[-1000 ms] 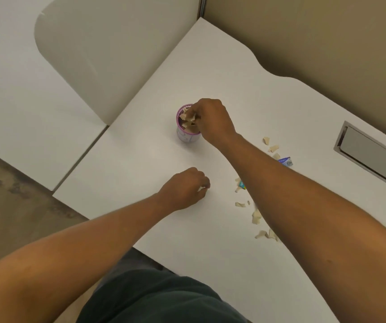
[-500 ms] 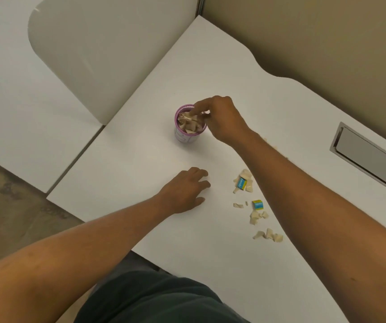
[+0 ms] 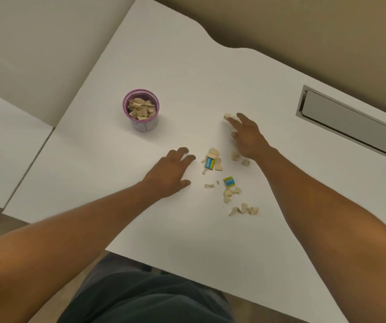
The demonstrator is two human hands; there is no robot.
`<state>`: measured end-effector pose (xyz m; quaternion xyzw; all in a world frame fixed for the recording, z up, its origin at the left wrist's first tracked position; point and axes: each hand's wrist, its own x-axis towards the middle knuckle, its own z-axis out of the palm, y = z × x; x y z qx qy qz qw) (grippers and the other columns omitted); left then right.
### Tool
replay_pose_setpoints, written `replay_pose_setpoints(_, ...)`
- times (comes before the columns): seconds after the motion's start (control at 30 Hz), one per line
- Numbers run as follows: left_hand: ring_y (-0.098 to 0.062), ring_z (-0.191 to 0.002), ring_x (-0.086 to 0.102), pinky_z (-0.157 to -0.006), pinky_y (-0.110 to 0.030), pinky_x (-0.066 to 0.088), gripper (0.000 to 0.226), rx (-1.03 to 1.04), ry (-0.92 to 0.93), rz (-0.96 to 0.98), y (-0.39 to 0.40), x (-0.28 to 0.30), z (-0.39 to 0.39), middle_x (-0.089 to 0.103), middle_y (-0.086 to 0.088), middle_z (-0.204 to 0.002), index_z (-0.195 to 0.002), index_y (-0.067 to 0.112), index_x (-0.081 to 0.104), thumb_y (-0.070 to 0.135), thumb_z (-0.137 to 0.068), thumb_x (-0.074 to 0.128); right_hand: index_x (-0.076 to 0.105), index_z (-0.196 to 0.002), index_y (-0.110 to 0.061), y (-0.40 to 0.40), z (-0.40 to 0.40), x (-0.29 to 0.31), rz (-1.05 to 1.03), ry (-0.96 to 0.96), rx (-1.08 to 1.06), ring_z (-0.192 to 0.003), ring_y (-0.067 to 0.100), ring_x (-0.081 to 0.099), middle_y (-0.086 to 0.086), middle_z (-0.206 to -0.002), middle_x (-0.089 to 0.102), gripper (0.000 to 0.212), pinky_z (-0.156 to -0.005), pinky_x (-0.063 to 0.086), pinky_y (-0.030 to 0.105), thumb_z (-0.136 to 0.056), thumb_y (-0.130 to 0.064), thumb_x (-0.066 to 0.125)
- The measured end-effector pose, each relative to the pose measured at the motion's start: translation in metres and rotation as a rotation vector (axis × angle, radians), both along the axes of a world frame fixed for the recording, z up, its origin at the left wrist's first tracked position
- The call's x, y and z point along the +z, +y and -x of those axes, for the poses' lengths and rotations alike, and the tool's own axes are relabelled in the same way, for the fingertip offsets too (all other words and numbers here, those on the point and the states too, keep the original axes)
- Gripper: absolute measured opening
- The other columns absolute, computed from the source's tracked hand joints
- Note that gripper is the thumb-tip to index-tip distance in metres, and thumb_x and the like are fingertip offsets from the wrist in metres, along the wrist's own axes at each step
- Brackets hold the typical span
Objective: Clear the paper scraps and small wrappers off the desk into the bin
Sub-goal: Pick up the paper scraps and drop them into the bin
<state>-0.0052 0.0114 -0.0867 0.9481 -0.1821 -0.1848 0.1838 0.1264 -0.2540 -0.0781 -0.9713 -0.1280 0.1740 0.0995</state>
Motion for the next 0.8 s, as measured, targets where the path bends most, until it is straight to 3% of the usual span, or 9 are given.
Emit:
replay_pose_setpoints(0.07,-0.03,-0.131,0.042,-0.095,-0.047,0.053,0.07,-0.016,0.009,-0.002,-0.012,0.001,-0.004,0.027,-0.006,-0.158,-0.15,0.02,0.036,0.04,-0.092,0.069,0.037,-0.155,-0.013,0.004,0.003,-0.01,0.036,0.014,0.078,-0.141,0.048,0.033,0.02,-0.163,0.025,0.05,-0.12,0.027,0.046,-0.105,-0.015,0.043)
replay_pose_setpoints(0.2,-0.027,-0.119,0.049,-0.082,-0.047,0.057,0.057,0.045,0.018,0.065,-0.039,0.002,-0.011,0.041,-0.005,-0.139,-0.142,0.019,0.046,0.038,-0.093,0.068,0.055,-0.137,-0.008,0.015,0.033,-0.013,-0.057,-0.003,0.173,-0.139,0.044,0.037,0.019,-0.156,0.037,0.037,-0.115,0.035,0.049,-0.101,-0.008,0.047)
replay_pose_setpoints(0.33,-0.027,-0.106,0.055,-0.079,-0.043,0.053,0.045,0.151,0.018,0.115,-0.063,0.003,-0.017,0.054,-0.008,-0.116,-0.131,0.014,0.057,0.037,-0.093,0.067,0.062,-0.131,-0.009,0.016,0.071,-0.022,-0.078,-0.056,0.202,-0.132,0.043,0.047,0.02,-0.147,0.05,0.039,-0.108,0.04,0.05,-0.093,-0.007,0.059)
replay_pose_setpoints(0.4,-0.027,-0.104,0.056,-0.074,-0.038,0.05,0.043,0.169,0.002,0.112,-0.07,0.003,-0.018,0.058,-0.007,-0.112,-0.127,0.015,0.059,0.039,-0.092,0.067,0.063,-0.128,-0.011,0.012,0.085,-0.028,-0.065,-0.089,0.211,-0.13,0.04,0.051,0.018,-0.143,0.053,0.038,-0.107,0.042,0.053,-0.09,-0.009,0.059)
replay_pose_setpoints(0.53,-0.027,-0.103,0.056,-0.075,-0.042,0.052,0.036,0.201,-0.011,0.086,-0.076,0.0,-0.017,0.061,-0.006,-0.109,-0.123,0.017,0.061,0.037,-0.093,0.065,0.063,-0.123,-0.019,0.002,0.1,-0.029,-0.06,-0.14,0.182,-0.13,0.028,0.052,0.005,-0.137,0.057,0.032,-0.11,0.034,0.058,-0.093,-0.014,0.053)
replay_pose_setpoints(0.6,-0.028,-0.102,0.058,-0.078,-0.043,0.052,0.032,0.232,0.002,0.129,-0.076,-0.002,-0.015,0.064,-0.006,-0.106,-0.122,0.016,0.062,0.031,-0.093,0.065,0.062,-0.126,-0.017,0.0,0.102,-0.025,-0.093,-0.178,0.159,-0.129,0.028,0.053,0.006,-0.136,0.058,0.034,-0.111,0.034,0.055,-0.094,-0.016,0.051)
replay_pose_setpoints(0.7,-0.029,-0.098,0.062,-0.08,-0.041,0.051,0.03,0.278,-0.007,0.207,-0.075,-0.005,-0.01,0.067,-0.006,-0.105,-0.12,0.014,0.062,0.025,-0.091,0.065,0.056,-0.138,-0.008,0.005,0.107,-0.019,-0.156,-0.144,0.178,-0.134,0.032,0.048,0.012,-0.145,0.052,0.047,-0.112,0.039,0.045,-0.092,-0.014,0.064)
replay_pose_setpoints(0.8,-0.025,-0.093,0.062,-0.078,-0.038,0.051,0.032,0.305,-0.037,0.23,-0.076,-0.006,-0.004,0.064,-0.005,-0.104,-0.119,0.014,0.059,0.026,-0.09,0.067,0.049,-0.145,-0.007,0.01,0.114,-0.019,-0.138,-0.065,0.2,-0.137,0.034,0.045,0.015,-0.153,0.045,0.064,-0.103,0.046,0.044,-0.086,-0.013,0.074)
